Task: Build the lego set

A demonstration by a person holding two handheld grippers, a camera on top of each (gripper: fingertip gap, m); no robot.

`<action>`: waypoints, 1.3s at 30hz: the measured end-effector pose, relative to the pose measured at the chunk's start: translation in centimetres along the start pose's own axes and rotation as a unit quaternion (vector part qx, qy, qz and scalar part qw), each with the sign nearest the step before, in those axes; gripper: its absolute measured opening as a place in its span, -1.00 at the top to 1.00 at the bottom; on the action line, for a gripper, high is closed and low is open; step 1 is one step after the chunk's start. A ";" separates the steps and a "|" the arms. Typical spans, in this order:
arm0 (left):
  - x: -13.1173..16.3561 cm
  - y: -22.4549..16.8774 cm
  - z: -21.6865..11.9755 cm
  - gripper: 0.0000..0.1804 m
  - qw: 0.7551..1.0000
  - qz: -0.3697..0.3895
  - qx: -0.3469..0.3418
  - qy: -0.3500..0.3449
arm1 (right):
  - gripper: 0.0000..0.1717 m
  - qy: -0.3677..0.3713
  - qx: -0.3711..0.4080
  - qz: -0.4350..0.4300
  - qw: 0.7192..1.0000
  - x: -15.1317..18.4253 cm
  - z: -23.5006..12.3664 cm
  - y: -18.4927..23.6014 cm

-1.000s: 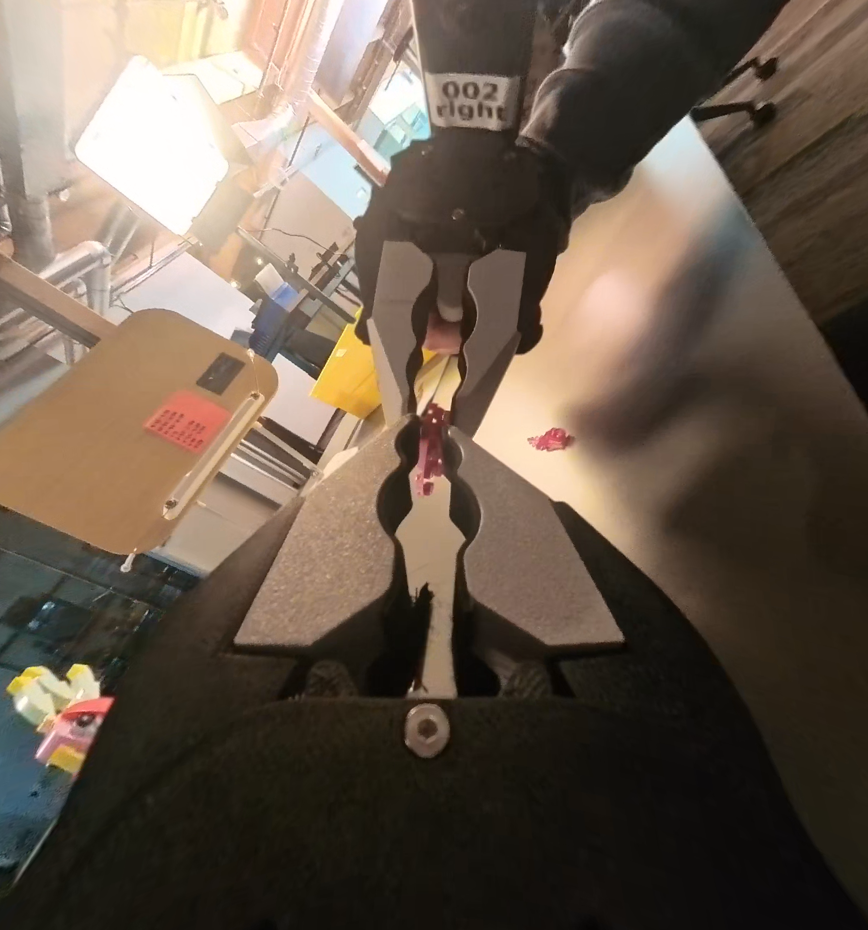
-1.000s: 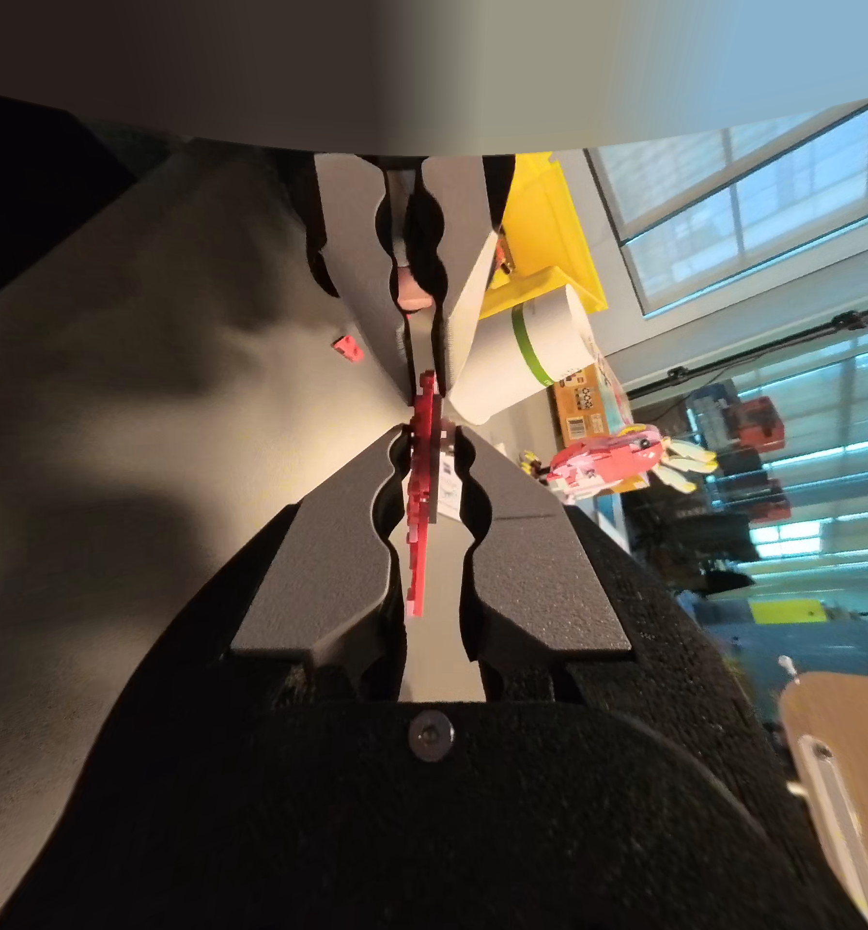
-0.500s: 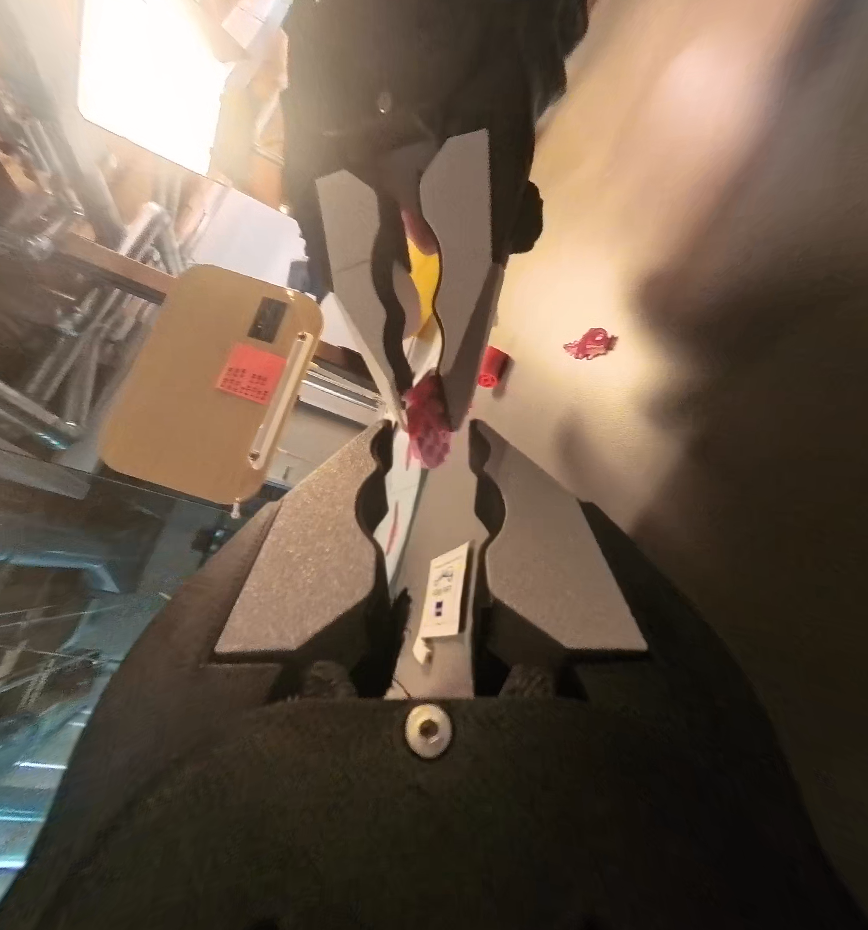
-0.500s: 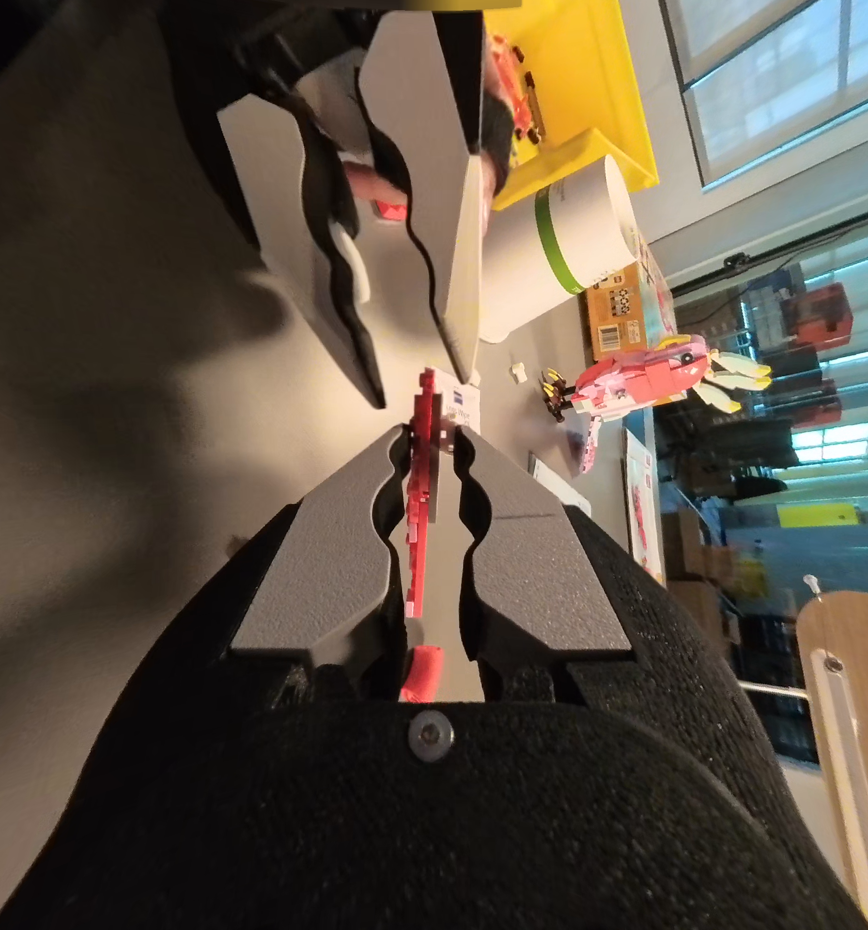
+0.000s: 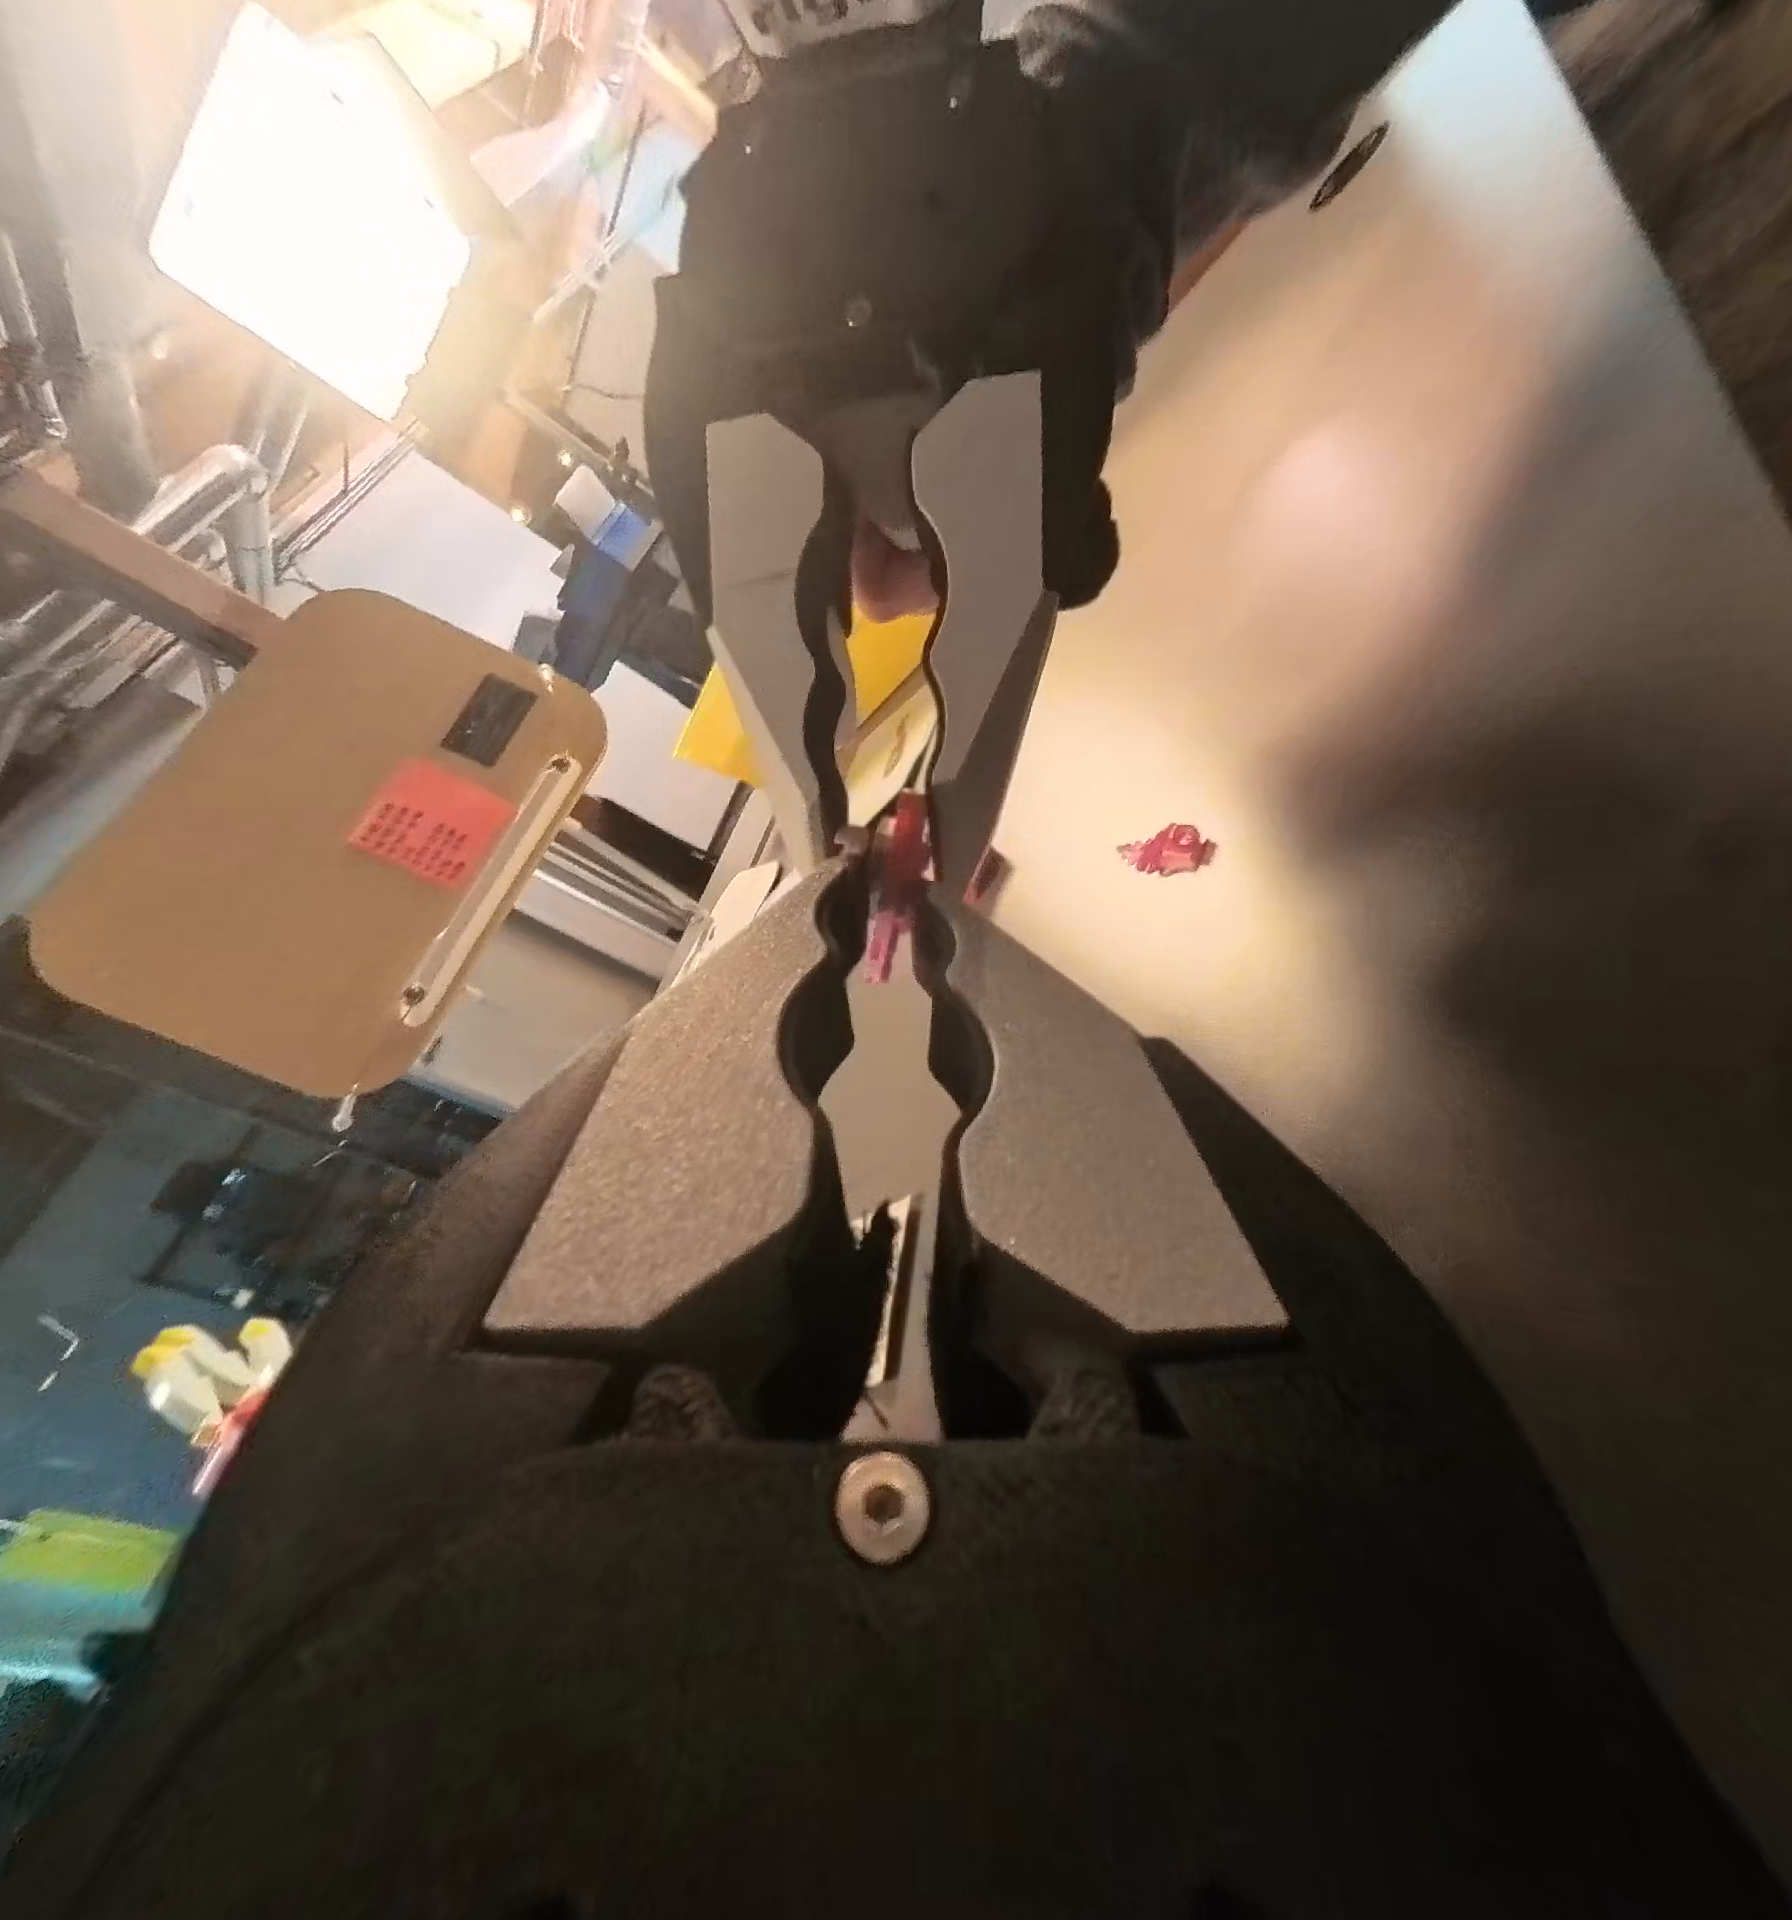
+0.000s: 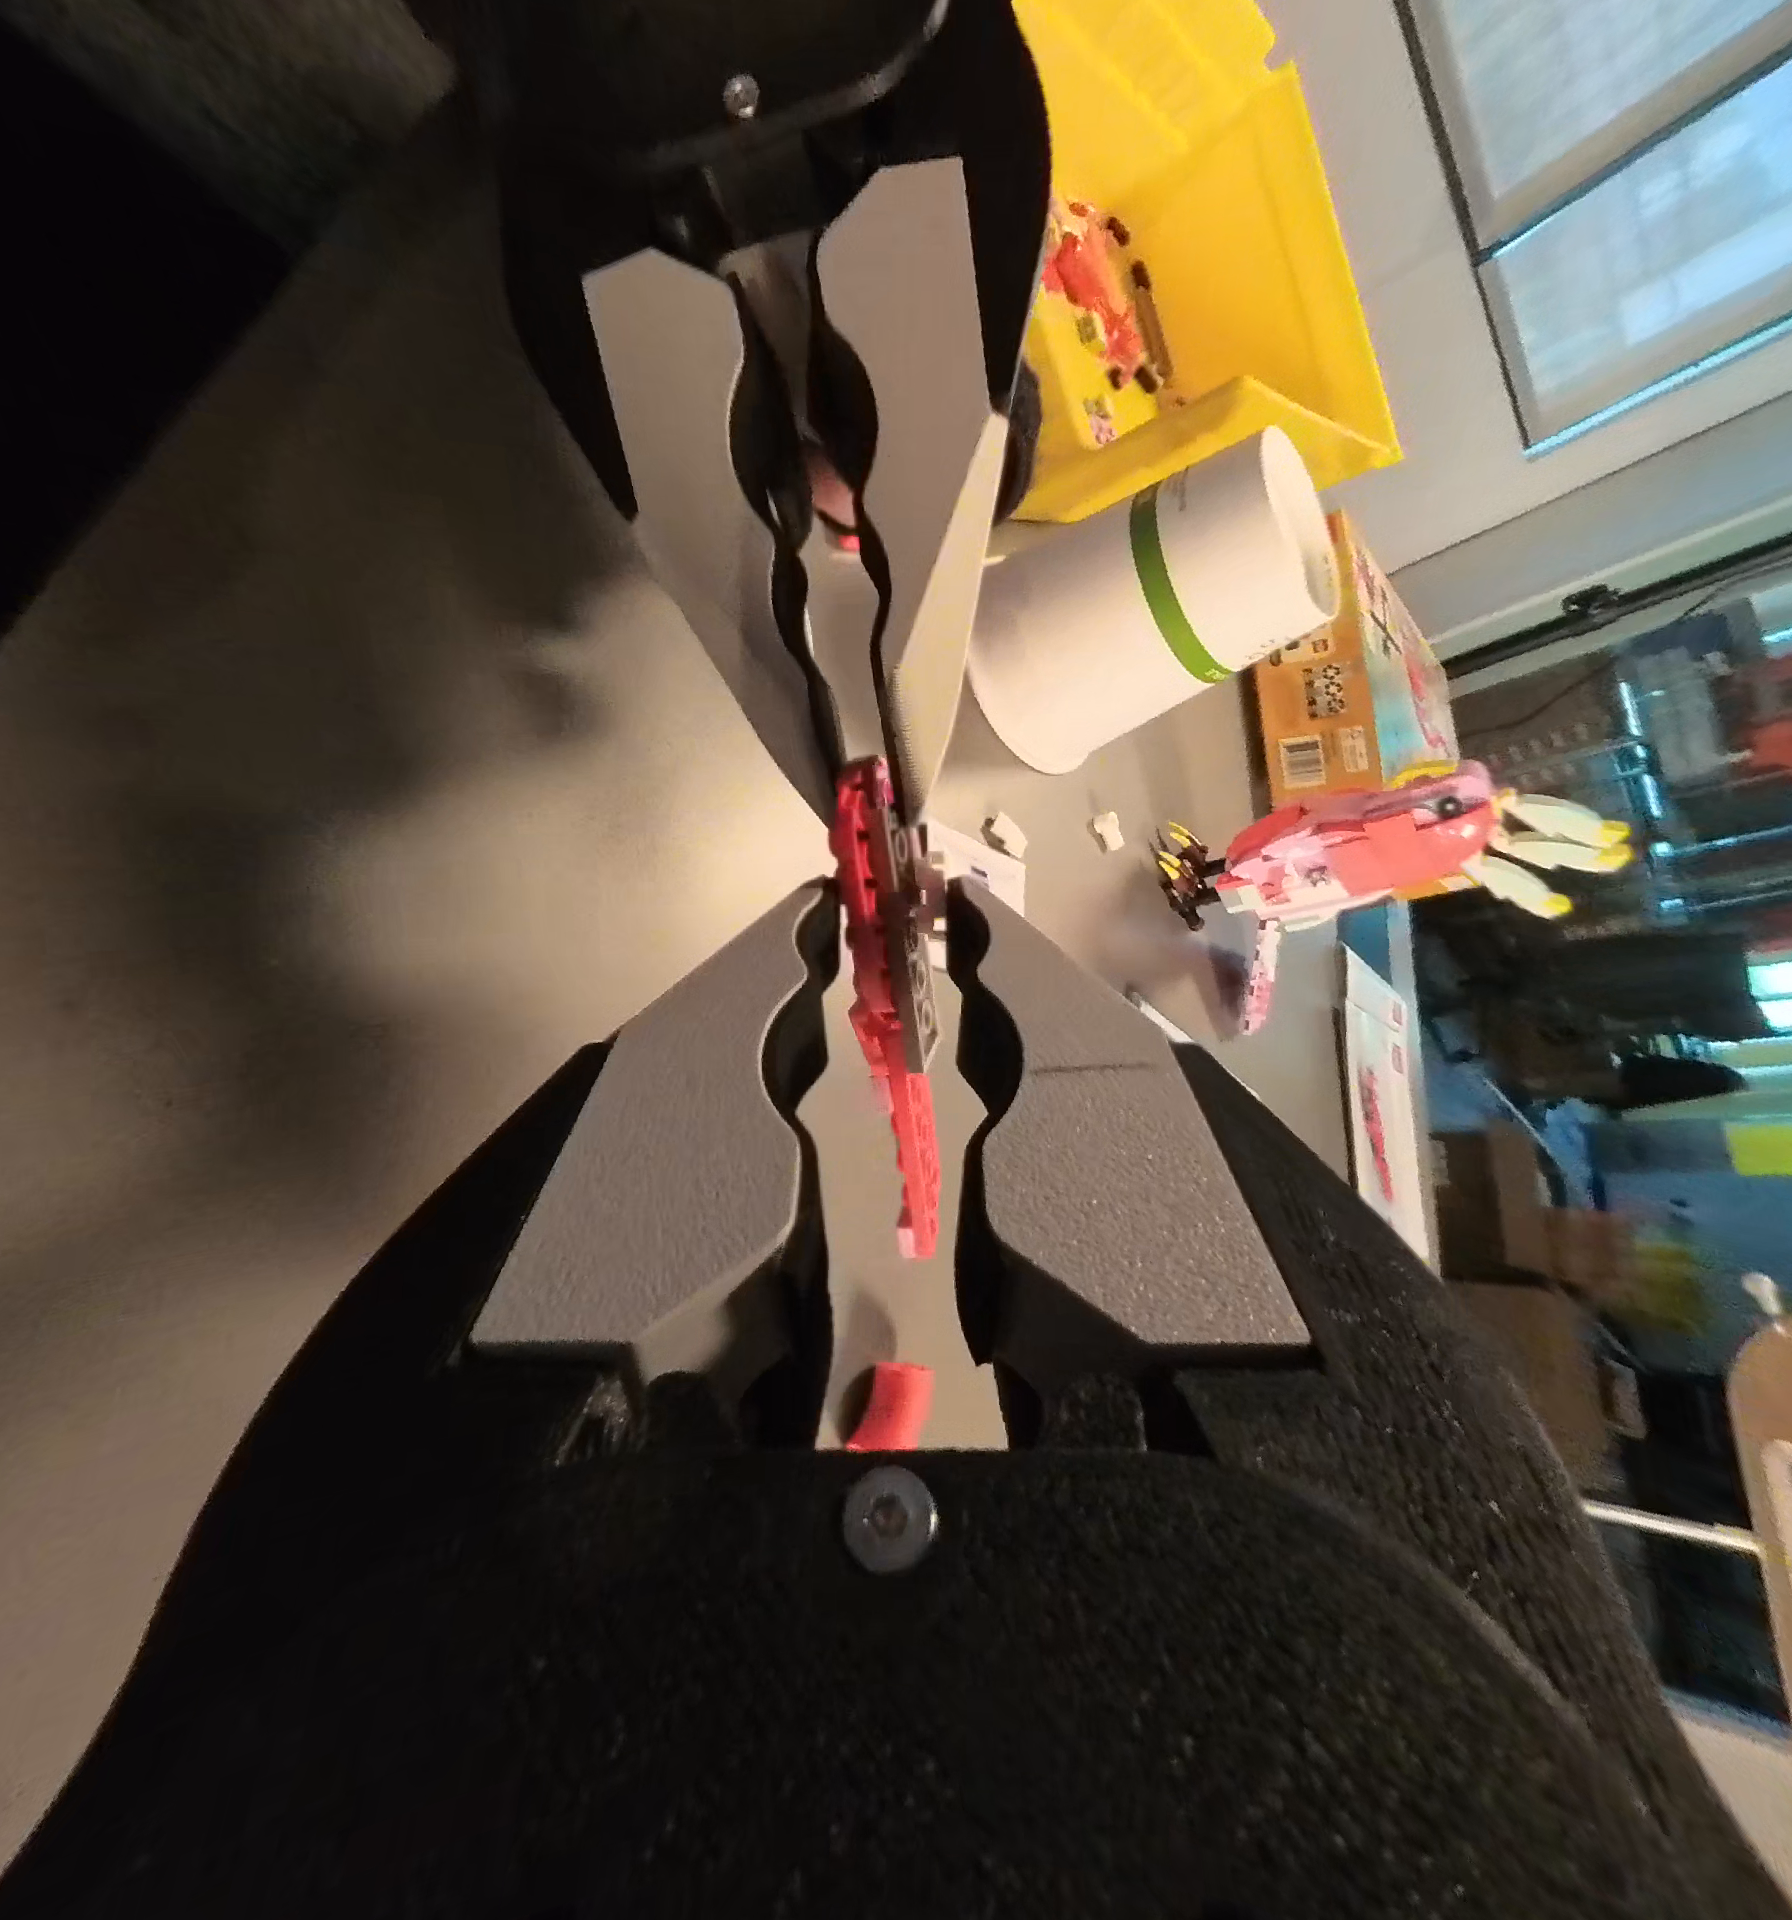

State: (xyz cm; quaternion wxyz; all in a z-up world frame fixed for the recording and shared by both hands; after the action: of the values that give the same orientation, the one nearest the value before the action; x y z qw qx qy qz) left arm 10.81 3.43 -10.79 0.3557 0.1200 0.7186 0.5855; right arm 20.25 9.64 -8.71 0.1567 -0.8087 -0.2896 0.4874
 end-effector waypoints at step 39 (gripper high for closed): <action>0.6 1.1 -0.7 0.95 0.987 -0.140 0.035 -0.073 | 0.82 -0.071 0.081 -0.083 0.991 -0.6 0.2 0.7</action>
State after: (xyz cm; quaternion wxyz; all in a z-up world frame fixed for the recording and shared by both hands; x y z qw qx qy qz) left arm 9.66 3.55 -9.93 0.4814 0.0727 0.7206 0.4937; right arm 20.10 8.71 -8.75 0.2409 -0.7298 -0.3253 0.5510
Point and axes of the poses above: each gripper's, where its closed fingertips meet, z out along the fingers, x out of its underside, y = z × x across the jaws, the point moved 7 cm from there along -z, back along the fingers, and after that the axes turned 15 degrees about z, right-handed, at the moved point
